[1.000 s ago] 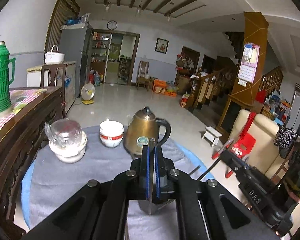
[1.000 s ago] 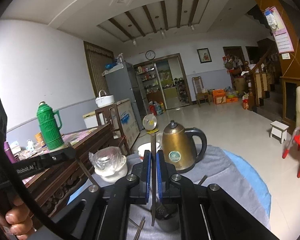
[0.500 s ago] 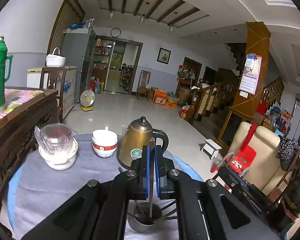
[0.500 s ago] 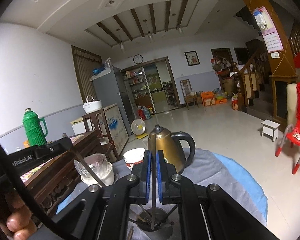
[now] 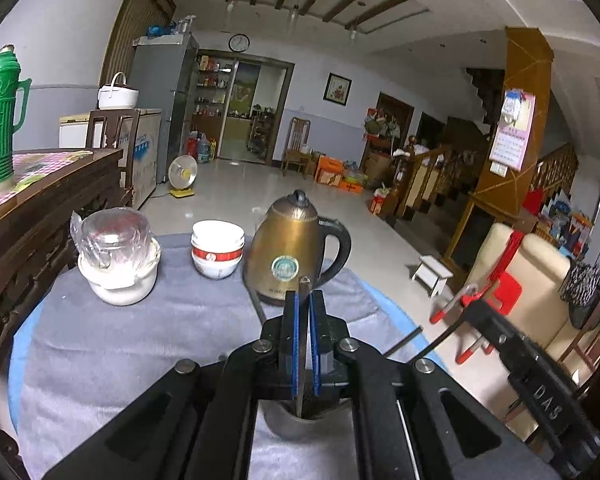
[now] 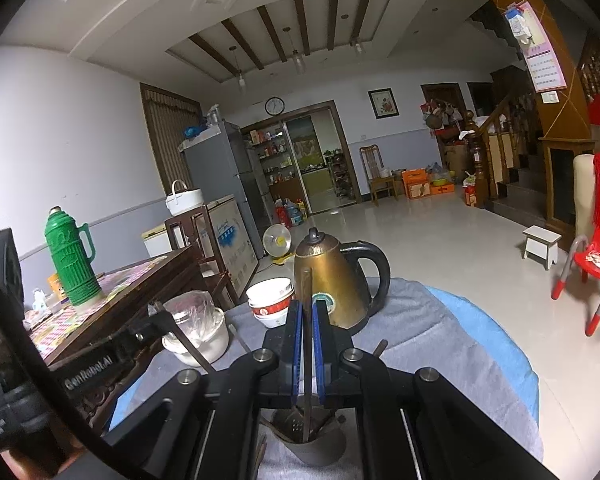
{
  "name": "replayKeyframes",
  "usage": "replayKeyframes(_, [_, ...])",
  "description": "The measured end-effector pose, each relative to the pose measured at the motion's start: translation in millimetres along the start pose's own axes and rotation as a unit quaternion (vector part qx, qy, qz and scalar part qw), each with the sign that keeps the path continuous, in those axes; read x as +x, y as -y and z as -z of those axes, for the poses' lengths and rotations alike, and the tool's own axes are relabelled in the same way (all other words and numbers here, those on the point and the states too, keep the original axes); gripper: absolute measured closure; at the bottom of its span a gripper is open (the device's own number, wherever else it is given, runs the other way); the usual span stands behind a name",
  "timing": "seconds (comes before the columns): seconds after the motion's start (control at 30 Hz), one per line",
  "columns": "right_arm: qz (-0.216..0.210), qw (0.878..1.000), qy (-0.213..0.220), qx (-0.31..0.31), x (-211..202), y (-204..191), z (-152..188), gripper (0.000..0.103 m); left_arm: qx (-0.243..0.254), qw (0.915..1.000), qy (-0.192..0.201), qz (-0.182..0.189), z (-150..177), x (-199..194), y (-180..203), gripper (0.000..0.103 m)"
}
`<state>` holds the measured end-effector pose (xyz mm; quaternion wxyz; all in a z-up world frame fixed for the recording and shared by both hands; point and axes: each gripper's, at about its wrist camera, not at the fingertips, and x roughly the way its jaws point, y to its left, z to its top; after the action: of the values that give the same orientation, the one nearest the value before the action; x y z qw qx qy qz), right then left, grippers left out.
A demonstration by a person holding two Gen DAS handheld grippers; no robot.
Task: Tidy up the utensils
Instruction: 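Open both tools to release the chopsticks into the cup, then move both open tools down to the last chopsticks on the cloth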
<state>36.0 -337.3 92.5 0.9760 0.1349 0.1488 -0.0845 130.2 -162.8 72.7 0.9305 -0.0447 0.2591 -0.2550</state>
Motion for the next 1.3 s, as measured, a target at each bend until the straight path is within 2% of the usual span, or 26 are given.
replayKeyframes(0.17, [0.004,1.000,-0.015,0.000,0.5,-1.9,11.2,0.097,0.016,0.9992,-0.024,-0.028,12.6,2.2,-0.8,0.098])
replayKeyframes(0.37, [0.005,0.999,-0.030,0.009,1.9,-0.9,21.8,0.097,0.032,0.9971,-0.035,-0.059,21.4,-0.3,-2.0,0.097])
replayKeyframes(0.73, [0.000,0.999,-0.045,0.012,3.9,-3.3,28.9,0.097,0.043,0.9955,-0.043,-0.073,26.7,-6.7,-4.6,0.096])
replayKeyframes(1.13, [-0.017,0.997,-0.073,0.021,8.1,-7.0,36.8,0.095,0.070,0.9907,-0.046,-0.107,38.1,-17.1,-10.3,0.093])
replayKeyframes(1.17, [-0.018,0.997,-0.075,0.022,7.9,-6.9,37.3,0.095,0.072,0.9902,-0.048,-0.110,39.9,-18.2,-11.8,0.092])
replayKeyframes(1.3, [-0.028,0.996,-0.083,0.029,7.3,-7.3,38.9,0.094,0.079,0.9874,-0.052,-0.127,47.8,-22.9,-17.5,0.063])
